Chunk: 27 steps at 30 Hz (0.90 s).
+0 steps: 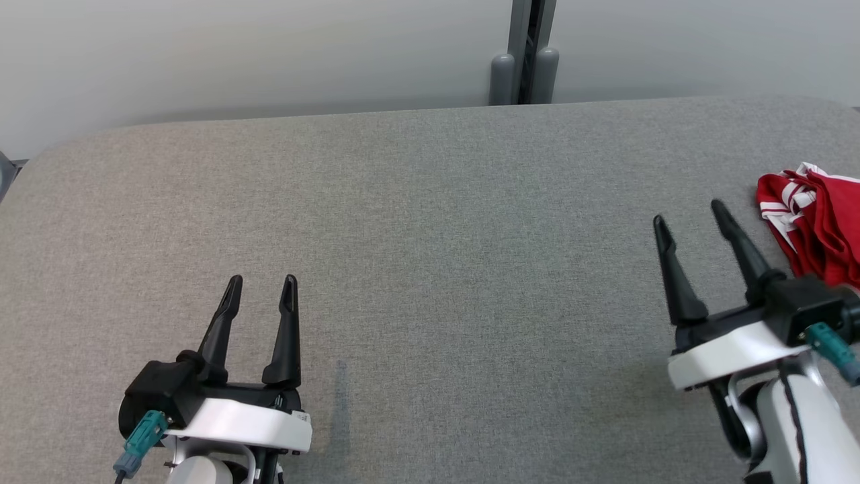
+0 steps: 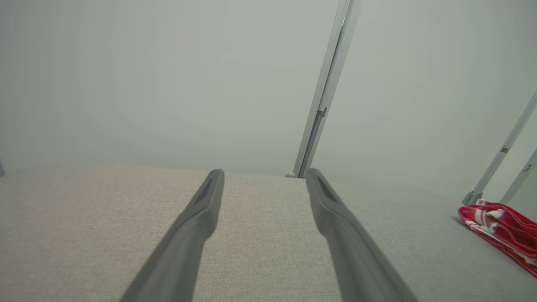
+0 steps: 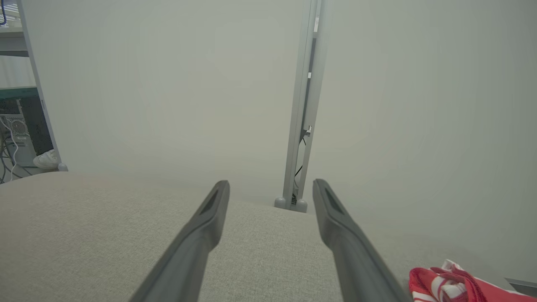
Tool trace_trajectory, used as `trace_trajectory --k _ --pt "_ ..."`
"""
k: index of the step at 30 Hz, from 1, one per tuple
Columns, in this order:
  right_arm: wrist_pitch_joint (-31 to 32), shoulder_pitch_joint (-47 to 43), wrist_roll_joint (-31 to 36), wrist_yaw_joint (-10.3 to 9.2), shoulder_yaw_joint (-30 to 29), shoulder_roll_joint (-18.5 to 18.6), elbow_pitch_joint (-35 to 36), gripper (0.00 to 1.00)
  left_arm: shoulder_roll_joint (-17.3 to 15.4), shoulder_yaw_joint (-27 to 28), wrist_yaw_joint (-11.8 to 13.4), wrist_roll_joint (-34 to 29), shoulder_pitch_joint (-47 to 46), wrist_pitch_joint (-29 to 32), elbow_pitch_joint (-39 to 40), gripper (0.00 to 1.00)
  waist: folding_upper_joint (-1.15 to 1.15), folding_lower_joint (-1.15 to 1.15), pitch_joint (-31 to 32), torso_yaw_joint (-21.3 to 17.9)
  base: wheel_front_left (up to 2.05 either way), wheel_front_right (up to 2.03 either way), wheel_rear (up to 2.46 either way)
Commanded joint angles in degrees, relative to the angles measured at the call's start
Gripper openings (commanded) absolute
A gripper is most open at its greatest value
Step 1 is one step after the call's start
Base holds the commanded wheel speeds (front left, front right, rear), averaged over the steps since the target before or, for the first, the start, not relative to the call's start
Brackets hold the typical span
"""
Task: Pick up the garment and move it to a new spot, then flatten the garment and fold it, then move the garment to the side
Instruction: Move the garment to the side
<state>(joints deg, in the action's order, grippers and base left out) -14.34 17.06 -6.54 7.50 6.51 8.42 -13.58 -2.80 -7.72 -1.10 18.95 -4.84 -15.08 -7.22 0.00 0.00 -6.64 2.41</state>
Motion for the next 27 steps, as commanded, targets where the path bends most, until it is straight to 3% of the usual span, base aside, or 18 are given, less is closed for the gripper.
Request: trace_trajectory --k 1,10,27 --pt "-0.54 -1.10 0.91 -0.03 -0.37 -0.71 0.40 1.00 -0.27 0.18 0.19 -0.32 0.55 -0.01 0.07 1.00 0.00 0.00 0.02 0.10 0.00 0.00 0.00" --pt "-0.97 -4.40 3.74 -0.03 -0.37 -4.10 0.13 1.00 -0.28 0.14 -1.29 0.24 0.76 -0.01 0.67 1.00 0.00 0.00 0.31 0.63 0.00 0.00 0.00" --pt "-0.96 -5.41 5.41 -0.03 -0.84 -5.12 0.57 1.00 -0.28 -1.09 -1.84 0.78 1.02 -0.01 -2.73 1.00 0.00 0.00 0.51 1.20 0.00 0.00 0.00"
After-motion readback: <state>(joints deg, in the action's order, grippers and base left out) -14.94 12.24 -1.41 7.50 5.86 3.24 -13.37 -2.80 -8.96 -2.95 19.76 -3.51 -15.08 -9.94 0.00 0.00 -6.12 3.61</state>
